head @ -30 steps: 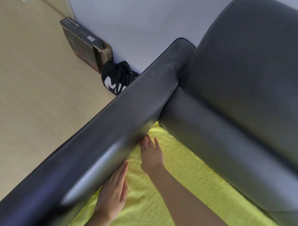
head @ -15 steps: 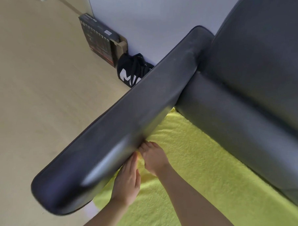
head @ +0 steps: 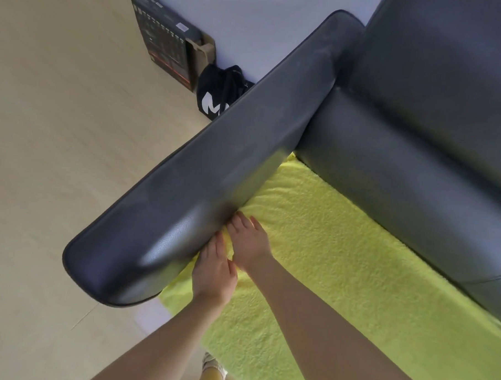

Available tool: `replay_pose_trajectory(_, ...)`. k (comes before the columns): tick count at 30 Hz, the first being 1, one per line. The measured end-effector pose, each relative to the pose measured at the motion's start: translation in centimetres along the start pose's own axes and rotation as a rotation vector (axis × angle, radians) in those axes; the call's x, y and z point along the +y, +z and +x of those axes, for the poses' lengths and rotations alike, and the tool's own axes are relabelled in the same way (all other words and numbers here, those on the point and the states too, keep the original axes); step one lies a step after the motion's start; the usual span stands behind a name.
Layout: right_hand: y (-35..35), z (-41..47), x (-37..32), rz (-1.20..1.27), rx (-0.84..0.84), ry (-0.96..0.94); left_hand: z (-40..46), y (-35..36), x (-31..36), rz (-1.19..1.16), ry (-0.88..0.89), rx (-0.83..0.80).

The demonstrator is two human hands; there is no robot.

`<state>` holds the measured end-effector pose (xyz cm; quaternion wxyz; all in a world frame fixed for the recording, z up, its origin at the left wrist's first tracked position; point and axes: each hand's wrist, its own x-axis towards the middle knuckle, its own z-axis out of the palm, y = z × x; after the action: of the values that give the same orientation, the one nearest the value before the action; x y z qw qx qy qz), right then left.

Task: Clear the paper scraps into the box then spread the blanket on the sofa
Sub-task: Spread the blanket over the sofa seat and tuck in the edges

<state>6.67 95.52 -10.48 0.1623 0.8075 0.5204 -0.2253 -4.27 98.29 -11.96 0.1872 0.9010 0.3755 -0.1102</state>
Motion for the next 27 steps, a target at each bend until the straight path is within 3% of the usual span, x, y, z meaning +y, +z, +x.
replay_pose_trajectory(8,-2.3,3.1,-0.2,-0.078,-0.241,-0.001,1.5,-0.1,1.4,0.05,-0.111,-0.112)
replay_pose_trajectory(11,-1.9,2.7,0.3,-0.056,-0.221,-0.029,1.0,0.4,-0.3,0.021,0.024,-0.057)
replay_pose_trajectory(18,0.8,-2.0,1.6,0.095,0.021,-0.109,-2.1,0.0,-6.3,0.07,0.4,0.004)
replay_pose_trajectory(27,0.2,-5.1,-2.8,0.084,0.031,-0.187,-6.4,0.7,-6.8,-0.072,0.134,0.098)
